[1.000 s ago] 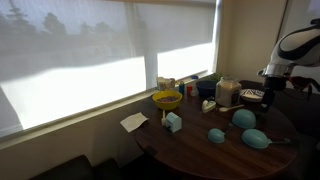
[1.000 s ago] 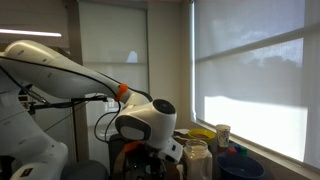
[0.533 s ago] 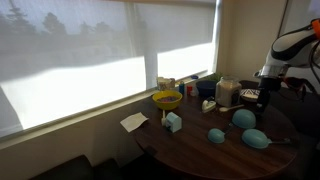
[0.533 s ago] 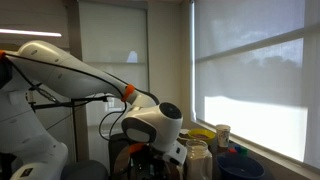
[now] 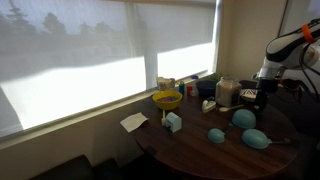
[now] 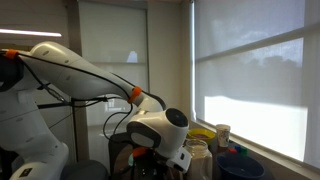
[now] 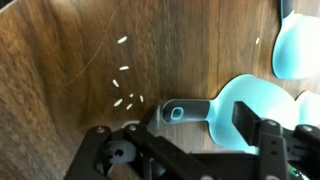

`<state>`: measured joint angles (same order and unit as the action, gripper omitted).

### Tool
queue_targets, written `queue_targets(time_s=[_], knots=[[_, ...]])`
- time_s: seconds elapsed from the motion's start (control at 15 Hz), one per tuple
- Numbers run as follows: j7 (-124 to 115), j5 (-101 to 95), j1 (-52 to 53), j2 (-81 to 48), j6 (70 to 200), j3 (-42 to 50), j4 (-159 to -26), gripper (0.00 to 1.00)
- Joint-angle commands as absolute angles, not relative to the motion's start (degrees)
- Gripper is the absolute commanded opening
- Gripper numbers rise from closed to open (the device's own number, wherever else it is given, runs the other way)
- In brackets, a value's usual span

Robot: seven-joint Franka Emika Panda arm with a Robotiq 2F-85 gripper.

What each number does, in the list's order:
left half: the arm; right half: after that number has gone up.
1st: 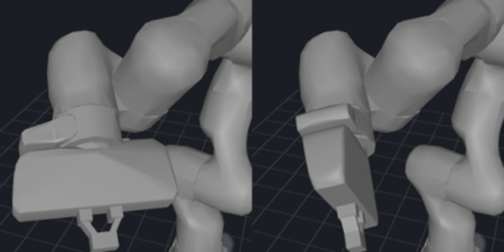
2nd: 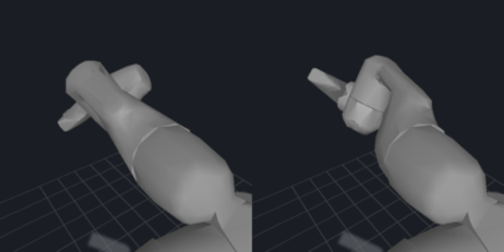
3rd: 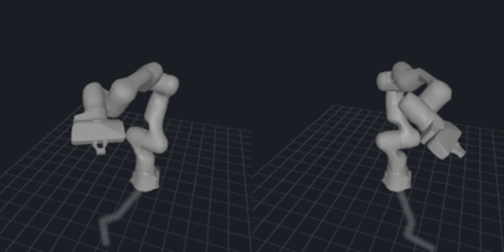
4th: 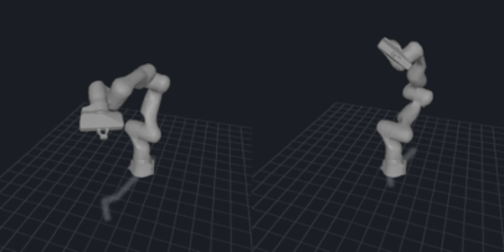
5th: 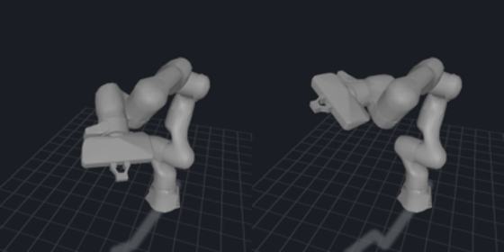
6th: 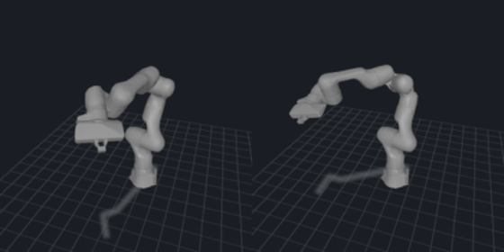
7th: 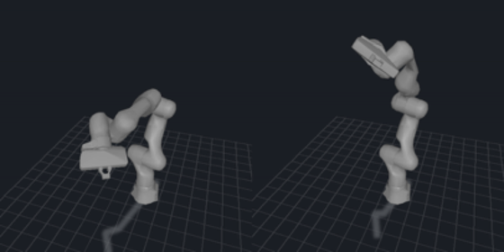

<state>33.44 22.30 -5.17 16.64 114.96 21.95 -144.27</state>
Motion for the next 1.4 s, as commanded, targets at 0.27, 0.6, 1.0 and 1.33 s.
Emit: queue_targets(time_s=[0.27,0.6,1.0,1.33], knots=[[36.8,25.5,-7.3,12.7,112.7,21.6,-141.5,0.19],[38.4,27.6,-8.2,12.4,112.0,21.6,-140.6,0.0],[42.5,31.0,-8.2,14.4,111.7,21.2,-140.7,0.03],[42.9,28.8,-8.5,18.7,111.2,20.0,-140.3,0.03]])
